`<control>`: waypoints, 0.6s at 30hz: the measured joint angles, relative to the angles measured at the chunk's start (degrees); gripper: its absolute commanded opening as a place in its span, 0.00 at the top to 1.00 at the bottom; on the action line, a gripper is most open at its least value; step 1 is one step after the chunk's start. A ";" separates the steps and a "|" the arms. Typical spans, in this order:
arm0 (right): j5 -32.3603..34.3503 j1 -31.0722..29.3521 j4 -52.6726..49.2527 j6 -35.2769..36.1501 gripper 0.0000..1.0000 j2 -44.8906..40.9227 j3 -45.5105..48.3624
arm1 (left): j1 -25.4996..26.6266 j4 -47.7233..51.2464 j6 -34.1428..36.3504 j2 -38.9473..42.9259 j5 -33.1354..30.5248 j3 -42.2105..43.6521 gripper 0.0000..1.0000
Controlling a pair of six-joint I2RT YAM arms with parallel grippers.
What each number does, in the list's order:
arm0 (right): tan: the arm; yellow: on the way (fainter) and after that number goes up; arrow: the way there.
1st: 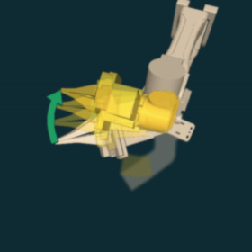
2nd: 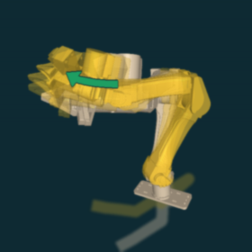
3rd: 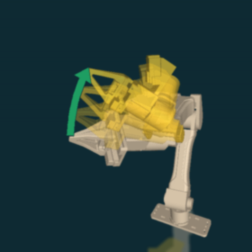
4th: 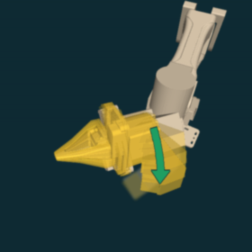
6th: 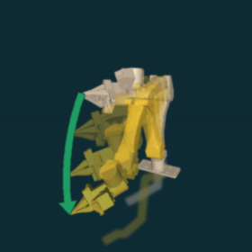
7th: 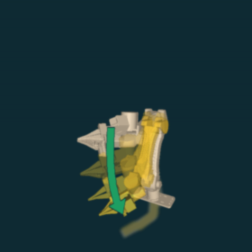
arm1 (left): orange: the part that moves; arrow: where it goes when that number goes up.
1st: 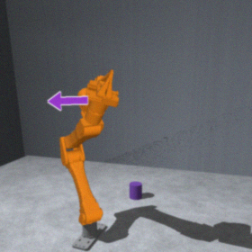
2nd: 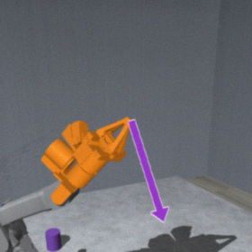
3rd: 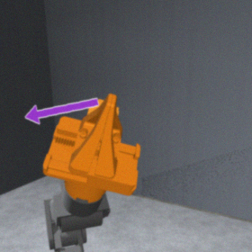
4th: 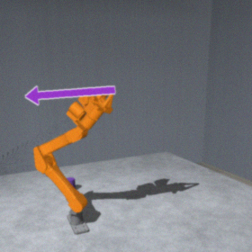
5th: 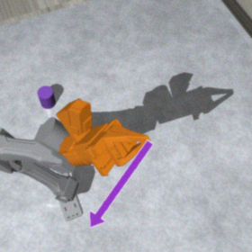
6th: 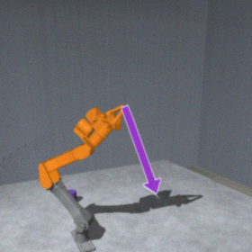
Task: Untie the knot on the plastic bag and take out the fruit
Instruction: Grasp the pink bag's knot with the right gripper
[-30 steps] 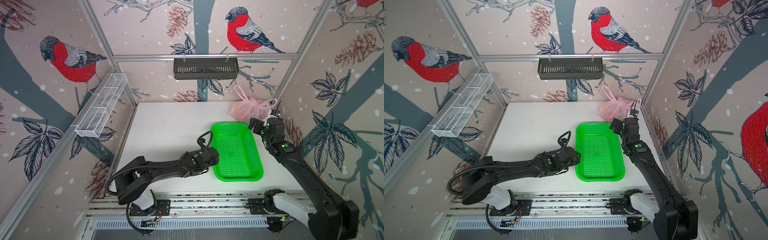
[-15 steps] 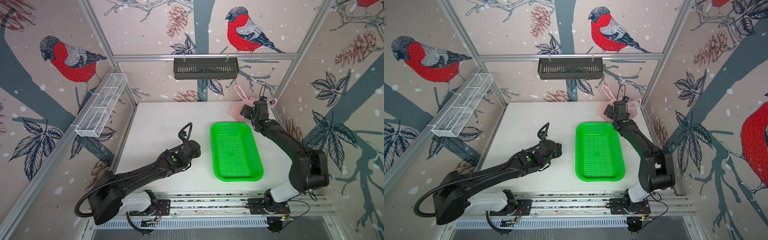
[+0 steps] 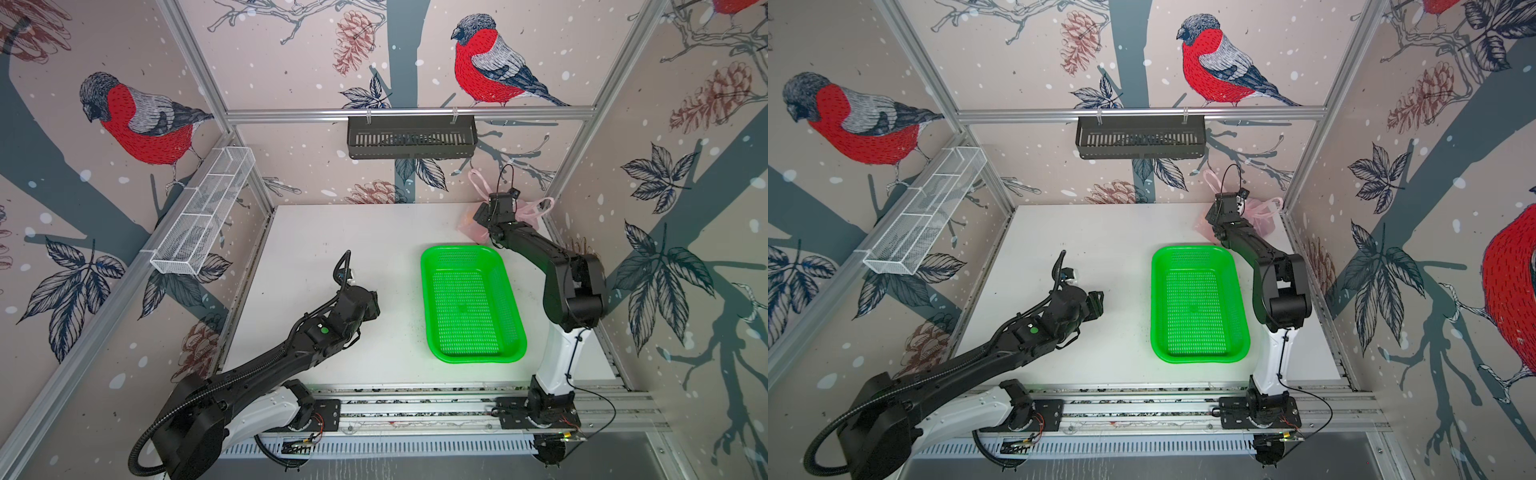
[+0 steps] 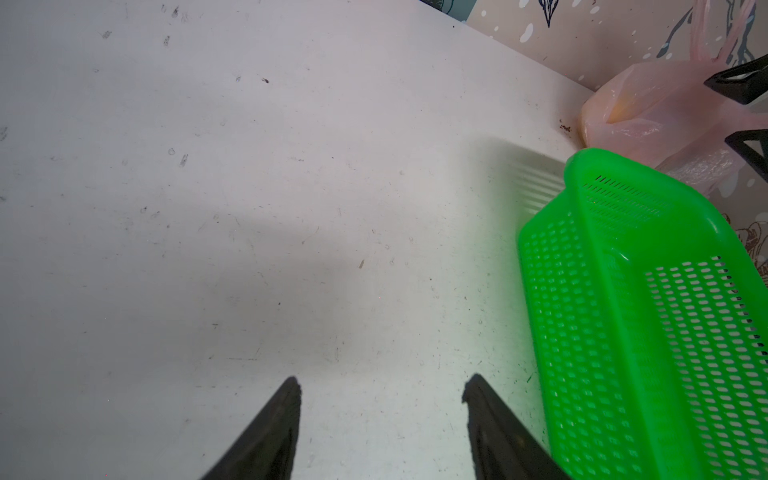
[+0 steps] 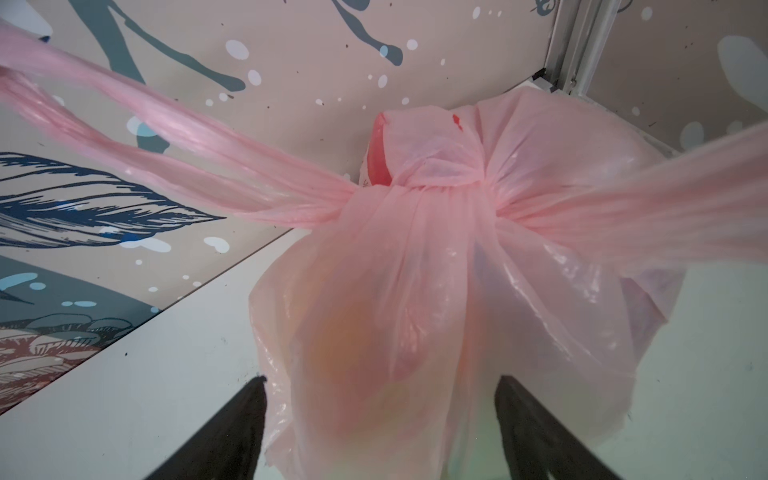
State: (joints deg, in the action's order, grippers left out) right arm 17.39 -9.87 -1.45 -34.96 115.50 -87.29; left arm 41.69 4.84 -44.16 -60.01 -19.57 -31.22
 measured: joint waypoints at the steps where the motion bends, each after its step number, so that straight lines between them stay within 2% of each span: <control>1: -0.02 0.20 -0.04 0.00 0.18 1.05 -1.20 | -0.42 -0.33 0.72 0.00 0.39 0.17 0.37; 9: 0.07 0.50 -2.43 0.24 0.27 8.15 -9.44 | -4.17 -2.86 2.16 -0.33 4.02 2.08 0.37; 11: 0.22 0.50 -2.86 0.33 0.34 9.09 -10.43 | -4.85 -3.23 2.29 -0.37 4.68 2.60 0.37; 16: 0.57 0.50 -3.30 0.70 0.65 10.58 -12.04 | -6.60 -3.69 2.58 -0.31 6.03 3.65 0.38; 18: 0.59 0.42 -3.28 0.79 0.73 10.82 -12.22 | -7.10 -4.15 2.64 -0.20 6.27 3.89 0.38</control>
State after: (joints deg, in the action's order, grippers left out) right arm 17.98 -9.45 -4.73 -34.17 126.32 -99.50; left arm 34.59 0.69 -41.52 -60.20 -13.30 -27.33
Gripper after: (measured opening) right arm 0.324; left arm 0.623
